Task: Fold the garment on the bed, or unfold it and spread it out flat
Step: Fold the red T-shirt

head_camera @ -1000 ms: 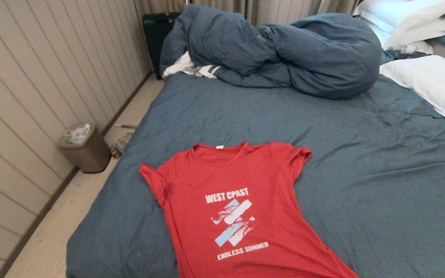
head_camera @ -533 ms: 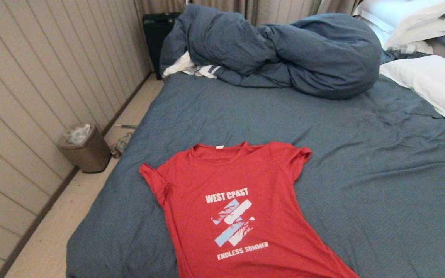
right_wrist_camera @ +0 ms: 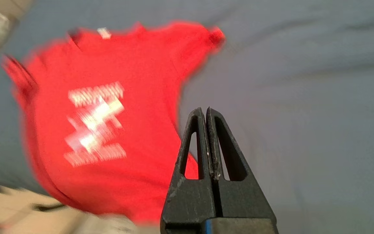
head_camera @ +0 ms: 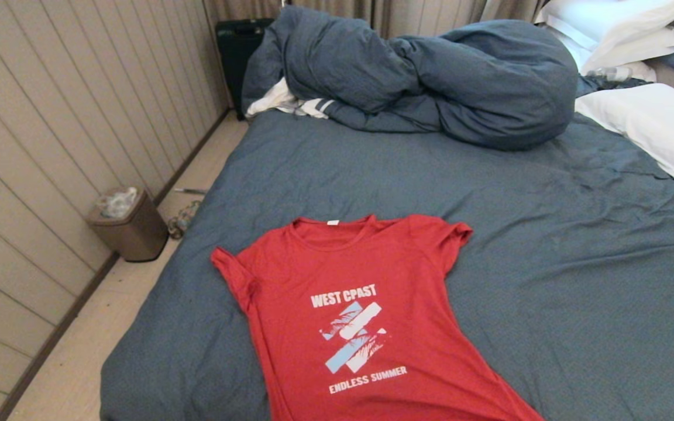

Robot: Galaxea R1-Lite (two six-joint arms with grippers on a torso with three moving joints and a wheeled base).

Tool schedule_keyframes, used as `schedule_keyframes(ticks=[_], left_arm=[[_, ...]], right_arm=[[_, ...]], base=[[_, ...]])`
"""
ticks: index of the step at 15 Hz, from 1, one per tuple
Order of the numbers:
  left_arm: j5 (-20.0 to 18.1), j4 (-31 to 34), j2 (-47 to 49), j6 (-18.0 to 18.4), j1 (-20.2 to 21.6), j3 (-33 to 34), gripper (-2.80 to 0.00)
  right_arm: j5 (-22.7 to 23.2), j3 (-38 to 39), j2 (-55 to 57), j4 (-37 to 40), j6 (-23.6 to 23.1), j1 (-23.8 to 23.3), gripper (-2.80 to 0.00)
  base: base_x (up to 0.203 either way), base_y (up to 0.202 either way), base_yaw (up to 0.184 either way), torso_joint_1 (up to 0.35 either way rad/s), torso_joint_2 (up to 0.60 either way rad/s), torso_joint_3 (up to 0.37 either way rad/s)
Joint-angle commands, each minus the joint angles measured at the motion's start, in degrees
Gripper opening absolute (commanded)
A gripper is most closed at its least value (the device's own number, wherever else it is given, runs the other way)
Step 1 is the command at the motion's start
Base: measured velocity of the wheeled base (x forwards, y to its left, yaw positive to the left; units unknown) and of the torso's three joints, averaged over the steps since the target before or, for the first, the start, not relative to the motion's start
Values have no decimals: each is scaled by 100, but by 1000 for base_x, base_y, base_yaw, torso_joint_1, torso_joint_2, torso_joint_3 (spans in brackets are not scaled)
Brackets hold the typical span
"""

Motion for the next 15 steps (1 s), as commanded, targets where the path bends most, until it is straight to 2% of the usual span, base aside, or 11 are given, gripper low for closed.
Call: schedule_keyframes(ticks=[1, 5, 7, 10, 11, 12, 13, 15], left_arm=[[-166, -28, 2120, -119, -32, -714, -280], [-430, -183, 4567, -407, -304, -1961, -280], [-471, -231, 5552, -676, -444, -2632, -280], [-492, -266, 6506, -912, -638, -3227, -280], [-433, -260, 6739, -941, -787, -3451, -280], [-137, -255, 6927, -966, -953, -3683, -280], [245, -261, 7096, -1019, -1108, -3814, -280], [581, -270, 7359, -1175, -1299, -3868, -280]], right_arm=[[17, -962, 1915, -3, 181, 107, -280], [48, -2827, 4403, -14, 616, 134, -280], [49, -3595, 5502, -16, 724, 87, -280], [42, -4984, 6508, 85, 780, -75, -280], [45, -5400, 6793, 219, 755, -105, -280], [65, -5617, 6972, 334, 691, -91, -280], [68, -5656, 6993, 384, 637, -21, -280], [74, -5741, 6995, 391, 651, -13, -280]], base=[[0, 0, 0, 0, 0, 0], [0, 0, 0, 0, 0, 0], [0, 0, 0, 0, 0, 0], [0, 0, 0, 0, 0, 0], [0, 0, 0, 0, 0, 0], [0, 0, 0, 0, 0, 0], [0, 0, 0, 0, 0, 0], [0, 0, 0, 0, 0, 0]])
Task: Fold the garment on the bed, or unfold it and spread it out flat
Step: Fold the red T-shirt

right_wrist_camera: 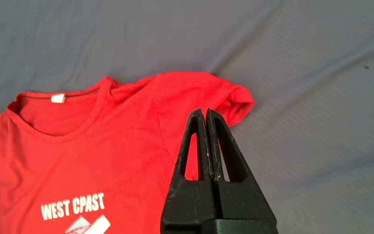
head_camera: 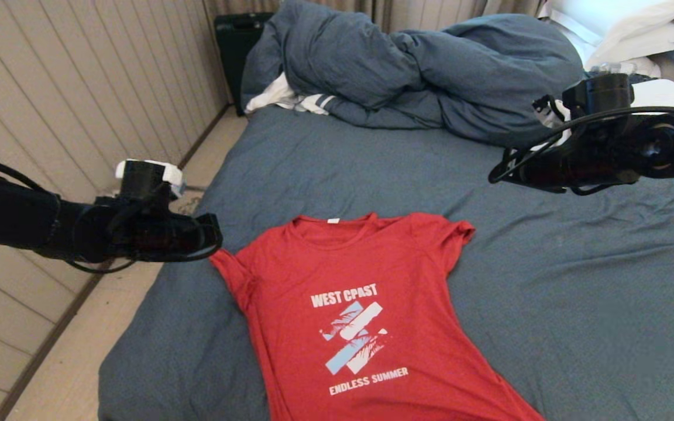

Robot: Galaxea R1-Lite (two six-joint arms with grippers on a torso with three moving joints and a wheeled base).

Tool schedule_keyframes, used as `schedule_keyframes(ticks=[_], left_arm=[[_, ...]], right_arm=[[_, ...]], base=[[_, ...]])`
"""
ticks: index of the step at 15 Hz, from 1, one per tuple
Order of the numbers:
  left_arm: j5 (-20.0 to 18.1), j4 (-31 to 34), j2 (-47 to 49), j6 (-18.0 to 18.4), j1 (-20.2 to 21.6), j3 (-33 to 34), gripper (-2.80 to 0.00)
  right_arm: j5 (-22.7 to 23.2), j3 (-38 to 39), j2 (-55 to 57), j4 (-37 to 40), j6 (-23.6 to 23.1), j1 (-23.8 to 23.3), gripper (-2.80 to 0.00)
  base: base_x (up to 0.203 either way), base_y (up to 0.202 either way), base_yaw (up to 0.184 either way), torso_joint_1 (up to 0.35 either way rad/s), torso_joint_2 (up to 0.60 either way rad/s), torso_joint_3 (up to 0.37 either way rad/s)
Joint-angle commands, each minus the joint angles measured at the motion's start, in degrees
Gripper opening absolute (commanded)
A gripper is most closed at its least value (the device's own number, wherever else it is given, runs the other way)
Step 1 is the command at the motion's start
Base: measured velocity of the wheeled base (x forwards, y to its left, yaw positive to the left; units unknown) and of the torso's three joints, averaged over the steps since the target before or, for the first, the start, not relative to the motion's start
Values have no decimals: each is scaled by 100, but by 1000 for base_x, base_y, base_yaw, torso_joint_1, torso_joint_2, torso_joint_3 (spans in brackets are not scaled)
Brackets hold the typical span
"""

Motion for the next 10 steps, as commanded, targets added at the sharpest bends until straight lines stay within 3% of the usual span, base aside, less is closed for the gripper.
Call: schedule_keyframes(ticks=[1, 6, 10], left_arm=[[118, -2, 473, -97, -143, -53, 0], [182, -7, 808, -470, -195, -22, 0], [691, -20, 1161, -663, -279, -193, 0]], right_arm=[[14, -140, 135, 47, 16, 19, -280], [18, -163, 263, 20, 29, -14, -280], [18, -159, 347, 16, 33, -14, -280]], base=[[0, 0, 0, 0, 0, 0], [0, 0, 0, 0, 0, 0], [0, 0, 0, 0, 0, 0]])
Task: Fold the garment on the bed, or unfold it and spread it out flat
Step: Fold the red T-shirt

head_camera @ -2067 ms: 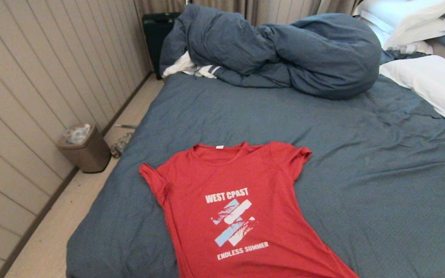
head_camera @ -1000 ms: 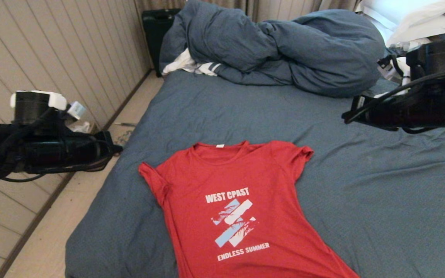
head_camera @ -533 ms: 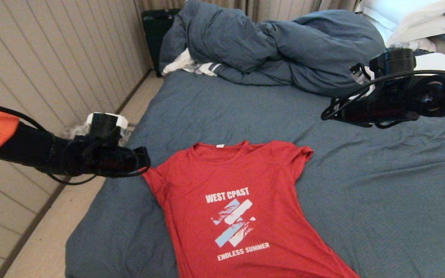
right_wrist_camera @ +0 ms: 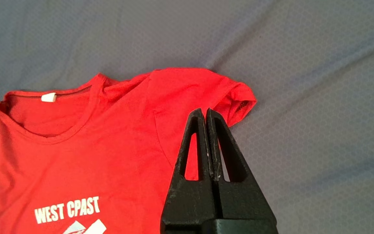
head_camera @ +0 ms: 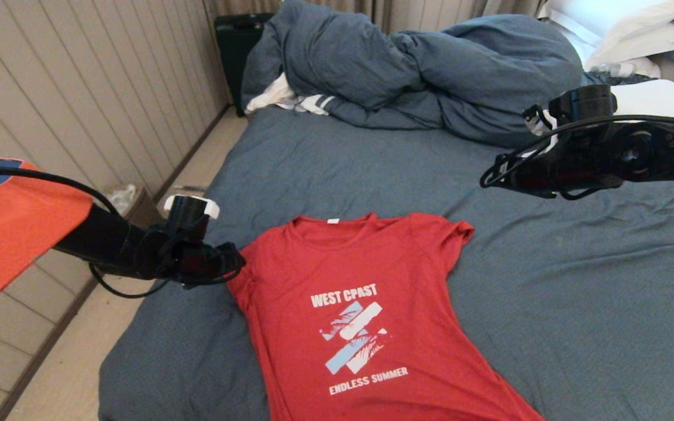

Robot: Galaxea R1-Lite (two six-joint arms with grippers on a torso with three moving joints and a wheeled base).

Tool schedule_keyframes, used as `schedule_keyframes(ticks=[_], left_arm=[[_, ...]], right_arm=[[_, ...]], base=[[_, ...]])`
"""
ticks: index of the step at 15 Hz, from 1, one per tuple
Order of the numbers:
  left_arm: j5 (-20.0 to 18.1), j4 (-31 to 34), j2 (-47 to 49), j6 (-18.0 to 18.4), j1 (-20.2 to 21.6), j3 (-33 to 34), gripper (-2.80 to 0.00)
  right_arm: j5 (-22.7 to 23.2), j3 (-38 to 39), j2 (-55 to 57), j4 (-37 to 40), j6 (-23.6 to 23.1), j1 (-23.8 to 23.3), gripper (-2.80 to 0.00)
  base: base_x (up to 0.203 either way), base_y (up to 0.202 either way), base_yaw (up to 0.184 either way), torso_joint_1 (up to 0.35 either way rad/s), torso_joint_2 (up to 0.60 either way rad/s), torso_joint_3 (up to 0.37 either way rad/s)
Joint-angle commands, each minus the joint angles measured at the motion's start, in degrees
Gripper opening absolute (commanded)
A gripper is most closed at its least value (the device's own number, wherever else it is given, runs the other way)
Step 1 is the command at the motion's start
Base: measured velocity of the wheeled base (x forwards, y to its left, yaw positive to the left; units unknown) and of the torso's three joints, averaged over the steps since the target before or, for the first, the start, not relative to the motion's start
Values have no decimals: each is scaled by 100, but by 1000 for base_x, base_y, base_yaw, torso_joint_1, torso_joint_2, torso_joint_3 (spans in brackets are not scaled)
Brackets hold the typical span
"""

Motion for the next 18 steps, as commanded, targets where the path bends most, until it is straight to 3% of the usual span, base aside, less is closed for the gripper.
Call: schedule_keyframes(ticks=[1, 8, 9, 14, 18], left_arm=[[98, -6, 216, -69, -11, -88, 0], [132, 1, 642, -237, -11, -422, 0], [142, 3, 656, -254, -19, -440, -280], [134, 8, 478, -269, -43, -336, -280], [125, 3, -239, -352, -453, 122, -280]], right_arm=[[4, -6, 56, -3, 9, 9, -280], [4, -14, 135, -3, 26, 1, -280], [4, -14, 144, -3, 27, 1, -280], [-3, -31, 179, -3, 27, 1, -280], [-5, -58, 170, -3, 27, -17, -280]], base=[[0, 0, 0, 0, 0, 0], [0, 0, 0, 0, 0, 0], [0, 0, 0, 0, 0, 0], [0, 0, 0, 0, 0, 0], [0, 0, 0, 0, 0, 0]])
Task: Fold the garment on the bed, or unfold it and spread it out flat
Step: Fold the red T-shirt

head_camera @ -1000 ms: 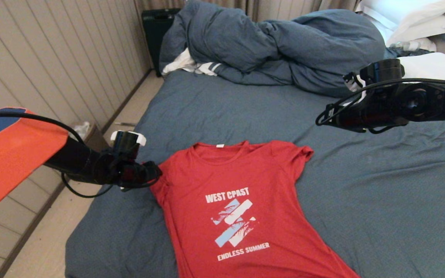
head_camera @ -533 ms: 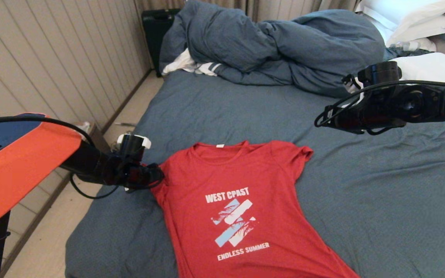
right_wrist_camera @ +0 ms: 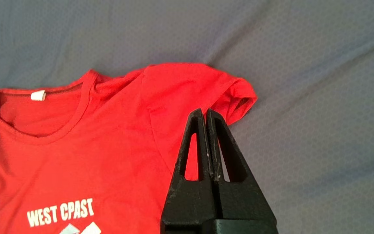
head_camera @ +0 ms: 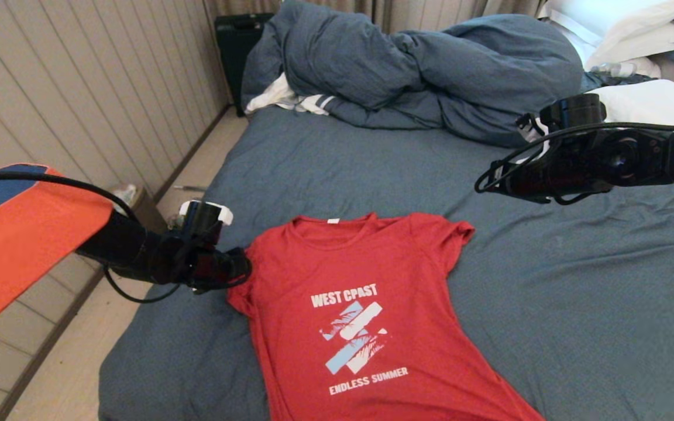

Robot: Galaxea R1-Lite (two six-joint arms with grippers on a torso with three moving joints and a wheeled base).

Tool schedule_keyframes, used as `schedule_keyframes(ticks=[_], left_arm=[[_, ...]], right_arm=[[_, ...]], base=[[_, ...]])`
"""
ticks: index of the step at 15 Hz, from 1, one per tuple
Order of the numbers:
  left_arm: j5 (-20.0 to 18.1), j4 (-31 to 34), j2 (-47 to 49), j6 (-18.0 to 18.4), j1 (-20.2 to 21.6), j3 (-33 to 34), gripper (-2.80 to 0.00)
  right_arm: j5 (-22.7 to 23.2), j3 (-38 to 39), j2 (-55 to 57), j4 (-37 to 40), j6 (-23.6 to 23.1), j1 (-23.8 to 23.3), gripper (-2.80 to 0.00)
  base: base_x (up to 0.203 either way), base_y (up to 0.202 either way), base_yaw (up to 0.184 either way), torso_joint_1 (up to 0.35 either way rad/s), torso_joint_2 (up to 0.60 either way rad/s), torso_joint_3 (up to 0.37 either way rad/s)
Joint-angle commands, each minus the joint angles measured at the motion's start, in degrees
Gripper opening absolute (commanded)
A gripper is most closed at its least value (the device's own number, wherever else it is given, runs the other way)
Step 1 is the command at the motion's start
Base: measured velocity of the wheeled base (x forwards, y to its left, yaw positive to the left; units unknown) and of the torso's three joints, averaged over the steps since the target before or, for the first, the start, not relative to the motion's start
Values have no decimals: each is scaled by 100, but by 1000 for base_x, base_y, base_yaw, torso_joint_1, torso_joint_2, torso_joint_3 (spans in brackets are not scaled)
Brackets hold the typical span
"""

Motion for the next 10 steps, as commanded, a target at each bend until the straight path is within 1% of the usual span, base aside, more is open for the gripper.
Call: schedule_keyframes(ticks=[1, 2, 3, 5, 6, 7, 10], left_arm=[[2, -13, -400, -26, -213, 158, -280], [2, -13, -524, -27, -334, 195, -280], [4, -11, -541, -31, -356, 190, -280], [19, -5, -723, -36, -561, 36, -280], [24, -4, -720, -36, -588, 9, -280], [64, 3, -683, -32, -799, -149, -280], [426, 44, -266, -4, -1214, -695, -280]], right_arm=[[3, -23, -38, 7, 8, -4, -280], [3, -41, -48, 7, 8, -21, -280], [3, -54, -48, 7, 11, -27, -280], [3, -103, -74, 7, 16, -56, -280], [3, -105, -84, 7, 13, -79, -280], [3, -129, -100, 7, 16, -144, -280], [3, -129, -135, 7, 8, -153, -280]], base=[[0, 0, 0, 0, 0, 0], [0, 0, 0, 0, 0, 0], [0, 0, 0, 0, 0, 0], [0, 0, 0, 0, 0, 0], [0, 0, 0, 0, 0, 0], [0, 0, 0, 0, 0, 0], [0, 0, 0, 0, 0, 0]])
